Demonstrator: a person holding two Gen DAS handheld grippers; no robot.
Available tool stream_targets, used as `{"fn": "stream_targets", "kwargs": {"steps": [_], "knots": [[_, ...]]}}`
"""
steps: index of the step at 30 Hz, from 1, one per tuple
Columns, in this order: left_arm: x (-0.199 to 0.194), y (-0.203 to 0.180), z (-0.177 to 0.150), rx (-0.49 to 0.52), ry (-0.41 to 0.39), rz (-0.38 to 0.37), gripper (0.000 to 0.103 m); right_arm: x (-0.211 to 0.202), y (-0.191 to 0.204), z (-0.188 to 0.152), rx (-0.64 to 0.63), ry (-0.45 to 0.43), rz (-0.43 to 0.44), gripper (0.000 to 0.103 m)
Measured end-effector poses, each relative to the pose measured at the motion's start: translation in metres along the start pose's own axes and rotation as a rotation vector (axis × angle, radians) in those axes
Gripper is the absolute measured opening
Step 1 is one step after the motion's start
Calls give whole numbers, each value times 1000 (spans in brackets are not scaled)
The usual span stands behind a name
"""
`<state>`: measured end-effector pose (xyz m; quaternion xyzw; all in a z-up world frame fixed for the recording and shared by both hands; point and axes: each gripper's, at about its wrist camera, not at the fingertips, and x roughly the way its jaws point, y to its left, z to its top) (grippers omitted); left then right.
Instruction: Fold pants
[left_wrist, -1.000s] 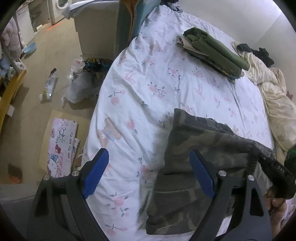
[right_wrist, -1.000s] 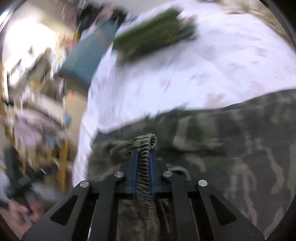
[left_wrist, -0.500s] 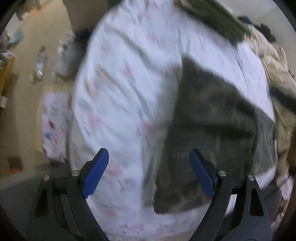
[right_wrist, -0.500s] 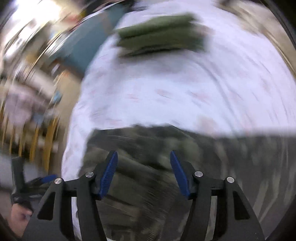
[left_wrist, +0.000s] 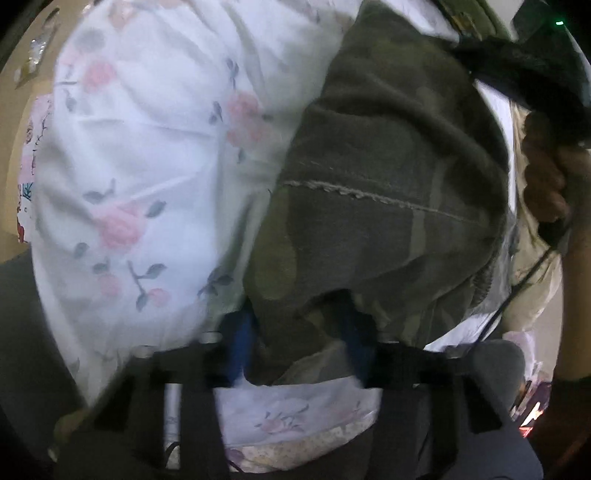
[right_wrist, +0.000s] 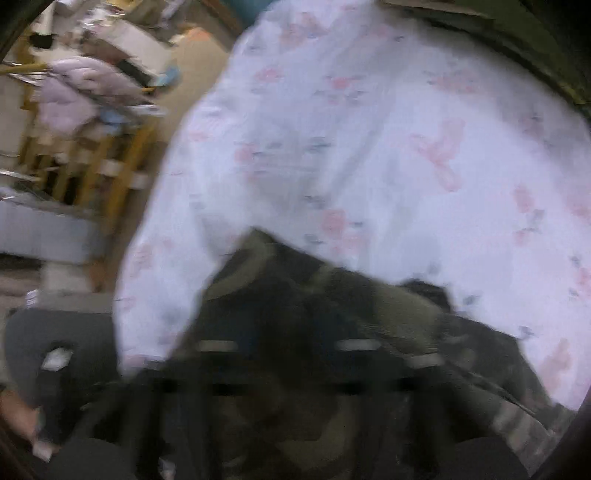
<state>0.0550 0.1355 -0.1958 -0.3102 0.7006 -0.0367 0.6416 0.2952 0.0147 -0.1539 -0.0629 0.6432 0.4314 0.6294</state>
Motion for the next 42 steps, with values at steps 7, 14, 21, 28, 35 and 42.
{"fn": "stream_targets", "kwargs": {"steps": [7, 14, 21, 28, 35, 42], "knots": [[0, -23, -4, 145, -8, 86, 5, -48, 22, 17, -141, -163, -111, 0], [0, -30, -2, 131, -20, 135, 10, -4, 13, 35, -148, -61, -301, 0], [-10, -31, 1, 133, -45, 154, 15, -78, -21, -9, 0, -105, -206, 18], [-1, -51, -2, 196, -49, 209, 14, -53, -17, -64, -25, -10, -206, 8], [3, -65, -10, 191, -47, 221, 14, -75, -27, -64, 74, -189, -411, 3], [-29, -91, -22, 273, -195, 254, 50, -128, -43, -157, 307, -312, -219, 18]]}}
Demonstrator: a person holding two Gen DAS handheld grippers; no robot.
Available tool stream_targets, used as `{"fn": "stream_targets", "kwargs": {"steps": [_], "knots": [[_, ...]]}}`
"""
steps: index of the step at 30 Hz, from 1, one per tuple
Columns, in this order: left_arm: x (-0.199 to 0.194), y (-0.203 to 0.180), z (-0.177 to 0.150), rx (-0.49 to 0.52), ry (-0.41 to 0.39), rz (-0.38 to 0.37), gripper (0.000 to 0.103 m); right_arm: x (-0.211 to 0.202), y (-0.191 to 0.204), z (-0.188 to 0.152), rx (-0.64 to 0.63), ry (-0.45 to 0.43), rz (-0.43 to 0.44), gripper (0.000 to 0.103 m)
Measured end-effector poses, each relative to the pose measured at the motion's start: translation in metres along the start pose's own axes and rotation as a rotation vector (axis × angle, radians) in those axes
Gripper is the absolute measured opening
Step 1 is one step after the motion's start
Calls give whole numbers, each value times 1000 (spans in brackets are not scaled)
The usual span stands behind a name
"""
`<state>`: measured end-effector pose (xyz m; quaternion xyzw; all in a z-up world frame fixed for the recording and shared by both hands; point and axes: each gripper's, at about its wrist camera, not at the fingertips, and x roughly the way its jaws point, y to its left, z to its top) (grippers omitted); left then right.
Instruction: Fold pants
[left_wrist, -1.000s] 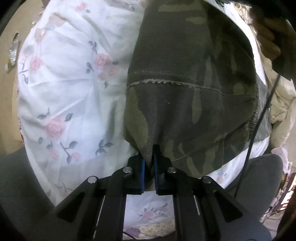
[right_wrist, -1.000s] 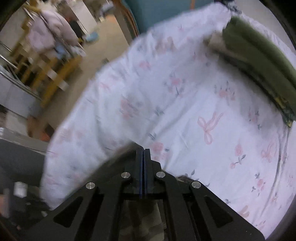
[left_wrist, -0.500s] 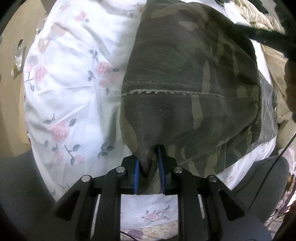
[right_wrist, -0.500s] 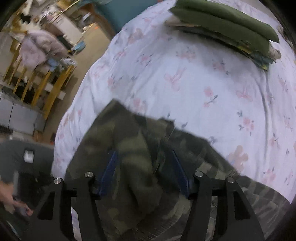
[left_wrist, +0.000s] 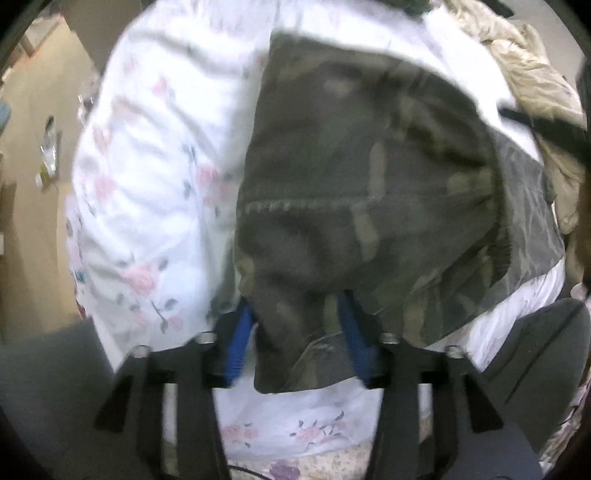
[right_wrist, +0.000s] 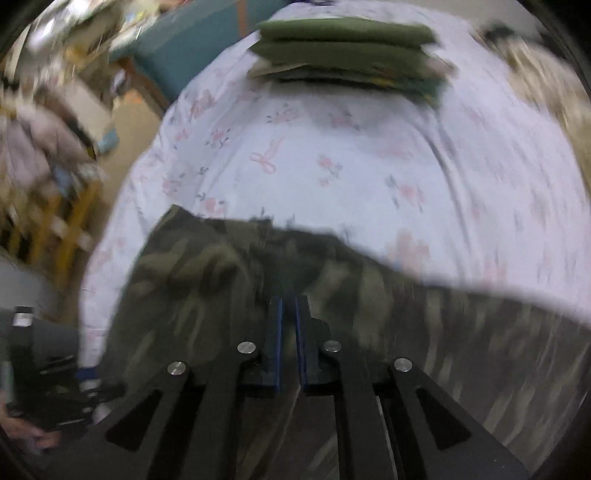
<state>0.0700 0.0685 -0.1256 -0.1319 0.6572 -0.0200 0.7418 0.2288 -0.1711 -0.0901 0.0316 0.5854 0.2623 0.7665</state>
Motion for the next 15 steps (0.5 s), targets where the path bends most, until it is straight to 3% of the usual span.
{"fn": "stream_targets", "kwargs": {"steps": [4, 6, 9, 12, 15], "knots": [[-16, -10, 6, -1, -99, 18, 64, -14, 11, -49, 31, -60, 69, 22], [-18, -16, 7, 13, -139, 42, 65, -8, 25, -60, 10, -54, 84, 21], [-18, -28, 9, 55, -147, 64, 66, 17, 40, -66, -17, -59, 27, 19], [-16, -37, 11, 79, -138, 67, 67, 53, 28, -61, 42, -85, -127, 14], [-11, -42, 7, 109, -139, 88, 69, 71, 17, -64, 56, -82, -142, 13]]}}
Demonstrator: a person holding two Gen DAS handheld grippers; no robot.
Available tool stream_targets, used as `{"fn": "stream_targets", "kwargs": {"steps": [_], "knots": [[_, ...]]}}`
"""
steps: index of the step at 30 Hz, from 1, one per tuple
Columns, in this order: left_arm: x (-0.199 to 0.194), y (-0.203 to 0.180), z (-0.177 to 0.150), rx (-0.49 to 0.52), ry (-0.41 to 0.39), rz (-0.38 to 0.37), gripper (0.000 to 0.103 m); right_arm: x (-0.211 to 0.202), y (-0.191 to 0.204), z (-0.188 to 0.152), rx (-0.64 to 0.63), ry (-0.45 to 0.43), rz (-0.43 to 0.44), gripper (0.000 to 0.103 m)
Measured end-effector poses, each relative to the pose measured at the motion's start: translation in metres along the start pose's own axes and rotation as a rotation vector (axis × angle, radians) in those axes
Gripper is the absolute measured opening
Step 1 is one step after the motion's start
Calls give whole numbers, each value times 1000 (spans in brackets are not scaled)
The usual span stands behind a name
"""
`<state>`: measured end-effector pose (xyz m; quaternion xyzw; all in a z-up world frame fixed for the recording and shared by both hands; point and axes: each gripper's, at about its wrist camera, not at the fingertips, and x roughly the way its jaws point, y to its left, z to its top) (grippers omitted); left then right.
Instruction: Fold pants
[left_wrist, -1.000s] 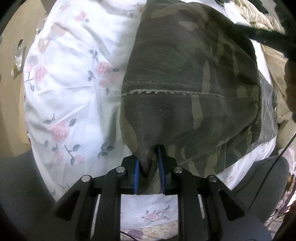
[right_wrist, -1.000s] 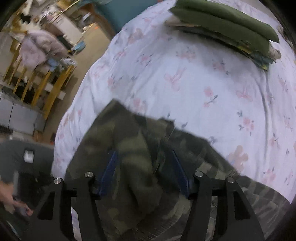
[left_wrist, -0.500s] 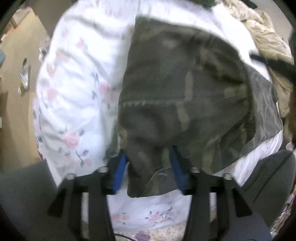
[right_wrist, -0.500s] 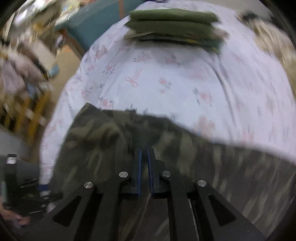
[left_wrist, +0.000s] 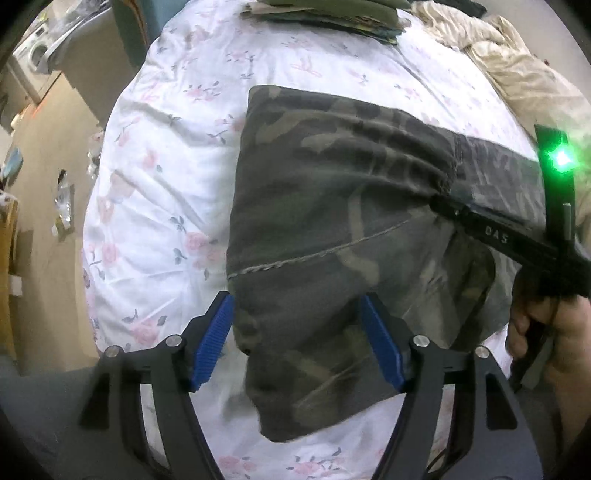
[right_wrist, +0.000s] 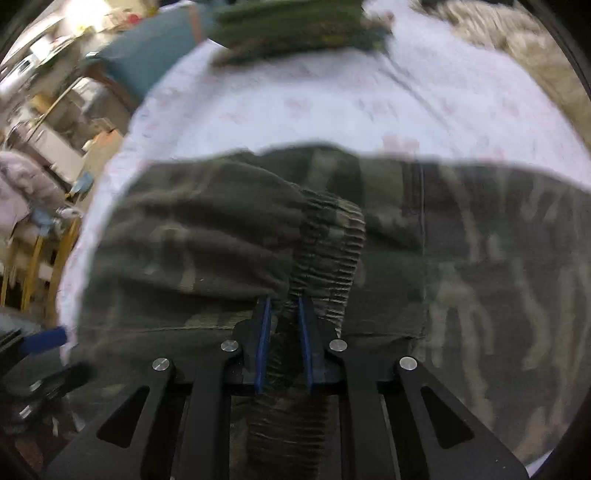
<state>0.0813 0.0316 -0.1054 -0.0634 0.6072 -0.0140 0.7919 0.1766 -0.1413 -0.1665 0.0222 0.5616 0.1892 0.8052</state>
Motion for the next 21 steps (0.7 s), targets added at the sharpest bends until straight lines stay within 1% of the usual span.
{"fn": "stream_targets", "kwargs": {"steps": [2, 4, 5, 6, 7, 8, 9, 11, 12, 13, 15, 17, 18, 19, 20, 21], "knots": [[1, 1, -4, 13, 2, 4, 69, -7, 0, 1, 20, -2, 13, 14], [-2, 1, -7, 14, 0, -12, 69, -26, -4, 0, 58, -19, 70, 15], [0, 2, -7, 13, -4, -21, 70, -33, -5, -2, 69, -30, 91, 19], [-2, 2, -7, 10, -10, -30, 70, -45, -10, -6, 104, -51, 123, 26], [0, 3, -6, 6, -17, -39, 71, -56, -16, -11, 149, -67, 161, 30], [-1, 1, -4, 2, -23, -49, 73, -67, -23, -16, 203, -80, 206, 44], [-2, -2, -1, 1, -31, -61, 73, -74, -28, -22, 248, -92, 236, 66], [-4, -10, 3, 12, -58, -75, 73, -95, -42, -47, 376, -136, 293, 87], [-5, -14, 5, 20, -76, -72, 73, -100, -47, -61, 437, -147, 316, 90], [-2, -16, 6, 19, -89, -67, 73, -100, -55, -81, 516, -135, 350, 91], [3, -19, 10, -18, -118, -79, 73, -92, -65, -107, 617, -105, 383, 91], [8, -17, 12, -95, -161, -89, 73, -80, -76, -139, 719, -70, 362, 91], [12, -16, 12, -134, -178, -94, 73, -74, -79, -145, 754, -56, 350, 91], [17, -16, 12, -156, -184, -91, 73, -67, -88, -155, 814, -44, 350, 91], [23, -17, 12, -167, -185, -86, 76, -62, -96, -160, 858, -41, 352, 91], [30, -19, 12, -166, -176, -74, 77, -60, -109, -163, 900, -63, 324, 91]]}}
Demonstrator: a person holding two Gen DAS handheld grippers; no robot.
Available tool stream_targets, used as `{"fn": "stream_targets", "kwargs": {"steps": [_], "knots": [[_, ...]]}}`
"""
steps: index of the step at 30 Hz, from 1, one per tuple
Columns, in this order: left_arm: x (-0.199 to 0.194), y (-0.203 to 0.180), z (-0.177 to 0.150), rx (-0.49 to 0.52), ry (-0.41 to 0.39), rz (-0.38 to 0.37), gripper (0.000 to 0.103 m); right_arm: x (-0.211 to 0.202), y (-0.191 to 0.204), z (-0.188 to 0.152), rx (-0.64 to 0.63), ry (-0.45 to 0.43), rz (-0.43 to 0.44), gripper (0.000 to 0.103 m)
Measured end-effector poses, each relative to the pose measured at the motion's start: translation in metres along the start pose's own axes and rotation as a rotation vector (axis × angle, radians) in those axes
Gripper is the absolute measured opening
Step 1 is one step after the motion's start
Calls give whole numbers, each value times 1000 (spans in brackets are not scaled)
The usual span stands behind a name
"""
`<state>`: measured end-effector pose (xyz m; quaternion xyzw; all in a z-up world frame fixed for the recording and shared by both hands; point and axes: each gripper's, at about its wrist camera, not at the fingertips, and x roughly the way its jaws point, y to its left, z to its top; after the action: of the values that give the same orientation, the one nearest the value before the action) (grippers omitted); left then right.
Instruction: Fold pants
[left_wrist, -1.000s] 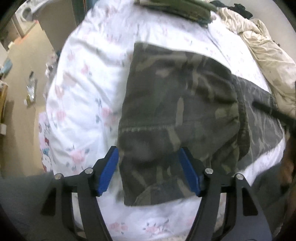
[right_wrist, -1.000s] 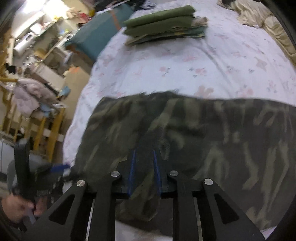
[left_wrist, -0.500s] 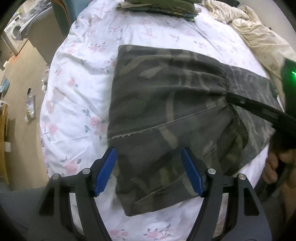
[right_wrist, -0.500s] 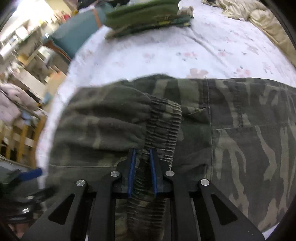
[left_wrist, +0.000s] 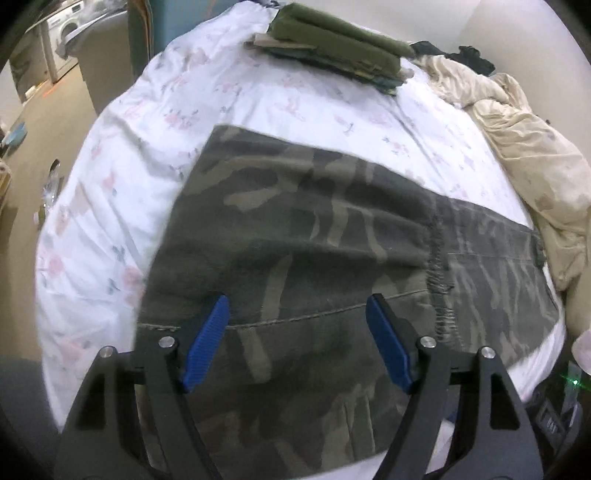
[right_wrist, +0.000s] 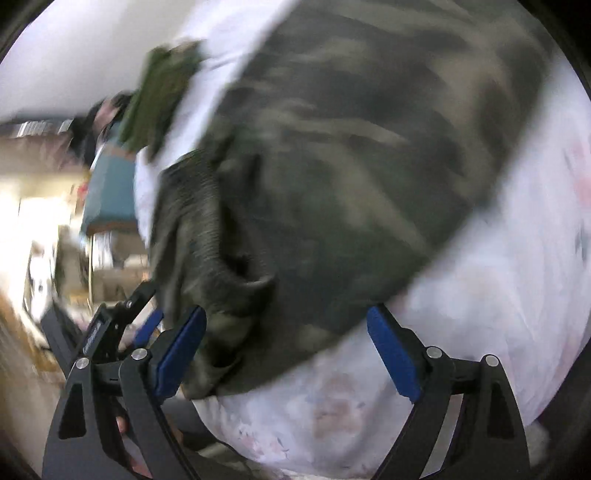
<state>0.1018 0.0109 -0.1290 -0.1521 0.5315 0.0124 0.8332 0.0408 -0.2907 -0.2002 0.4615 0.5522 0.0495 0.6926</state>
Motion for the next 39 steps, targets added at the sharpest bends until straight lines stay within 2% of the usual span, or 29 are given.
{"fn": "stream_targets", "kwargs": {"steps": [3, 6, 10, 13, 15, 17, 20, 23, 25, 27, 28, 31, 35, 39], "knots": [[15, 1, -3, -3, 32, 21, 81, -18, -21, 29, 70, -143, 10, 91], [19, 5, -3, -8, 52, 10, 83, -51, -53, 78, 193, -330, 33, 91], [21, 7, -1, -10, 58, -7, 86, -87, -91, 132, 337, -501, 69, 90], [22, 5, -1, -3, 64, -7, 88, -114, -99, 165, 323, -606, -4, 90], [23, 4, -1, 2, 71, -8, 90, -129, -109, 184, 327, -664, -44, 91], [24, 3, 1, 2, 74, -7, 92, -142, -123, 208, 345, -706, -39, 92], [25, -1, 1, 15, 75, 5, 93, -148, -134, 233, 333, -727, -60, 92], [26, -2, -1, 33, 73, 8, 94, -150, -138, 242, 341, -734, -57, 90], [26, -2, -1, 35, 74, 7, 94, -156, -137, 240, 336, -759, -90, 68], [26, -2, 0, 27, 77, 7, 94, -159, -131, 239, 318, -775, -142, 20], [26, -2, 1, 24, 81, 7, 95, -159, -126, 235, 300, -784, -164, 11], [25, -2, 2, 15, 85, 4, 95, -163, -96, 227, 174, -805, -196, 8], [23, 1, 4, 0, 92, -1, 95, -165, -30, 215, -80, -789, -154, 7], [19, 5, 4, -27, 94, -16, 95, -160, 48, 194, -341, -731, -119, 7]]}}
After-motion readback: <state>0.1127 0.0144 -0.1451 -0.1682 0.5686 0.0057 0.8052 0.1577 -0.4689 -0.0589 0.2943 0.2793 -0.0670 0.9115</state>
